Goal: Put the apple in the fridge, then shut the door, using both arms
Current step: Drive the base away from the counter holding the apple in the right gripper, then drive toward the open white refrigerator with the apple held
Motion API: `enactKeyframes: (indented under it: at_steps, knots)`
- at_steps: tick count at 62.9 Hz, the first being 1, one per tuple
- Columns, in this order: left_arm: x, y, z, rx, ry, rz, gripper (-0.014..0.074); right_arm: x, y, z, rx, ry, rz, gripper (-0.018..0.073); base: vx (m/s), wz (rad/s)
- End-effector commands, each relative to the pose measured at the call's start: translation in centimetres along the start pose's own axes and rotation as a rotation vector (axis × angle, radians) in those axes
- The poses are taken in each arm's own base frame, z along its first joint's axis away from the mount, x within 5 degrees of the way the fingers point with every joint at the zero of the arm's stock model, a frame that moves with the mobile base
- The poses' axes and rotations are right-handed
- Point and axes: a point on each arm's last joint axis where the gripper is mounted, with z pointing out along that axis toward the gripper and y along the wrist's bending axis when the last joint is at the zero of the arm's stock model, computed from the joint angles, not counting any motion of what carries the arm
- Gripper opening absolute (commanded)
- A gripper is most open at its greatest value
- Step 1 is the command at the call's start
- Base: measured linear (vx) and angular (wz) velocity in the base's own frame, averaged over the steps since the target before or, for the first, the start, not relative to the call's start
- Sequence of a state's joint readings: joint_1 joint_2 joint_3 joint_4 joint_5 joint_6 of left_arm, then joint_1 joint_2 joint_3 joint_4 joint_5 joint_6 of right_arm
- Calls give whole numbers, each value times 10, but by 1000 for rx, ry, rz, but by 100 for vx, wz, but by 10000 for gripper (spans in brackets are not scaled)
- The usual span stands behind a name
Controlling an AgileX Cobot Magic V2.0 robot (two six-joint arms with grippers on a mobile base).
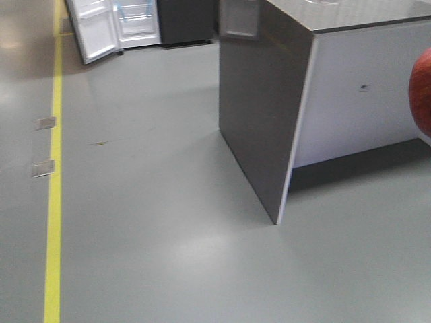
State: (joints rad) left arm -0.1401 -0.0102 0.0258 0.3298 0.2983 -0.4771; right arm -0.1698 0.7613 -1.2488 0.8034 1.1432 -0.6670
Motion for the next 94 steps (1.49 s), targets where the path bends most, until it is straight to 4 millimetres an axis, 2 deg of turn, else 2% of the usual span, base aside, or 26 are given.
enactKeyframes:
  at_steps: [1,51,94]
  knots:
    - [2,-2,1,26,-42,-2,-6,-11,1,-3,8,-88,0,-6,7,38]
    - [2,-2,1,26,-42,-2,-6,-11,1,-3,9,-87,0,-6,11,38]
    - [2,-2,1,26,-42,-2,-6,-11,1,-3,9,-87,0,-6,16,6]
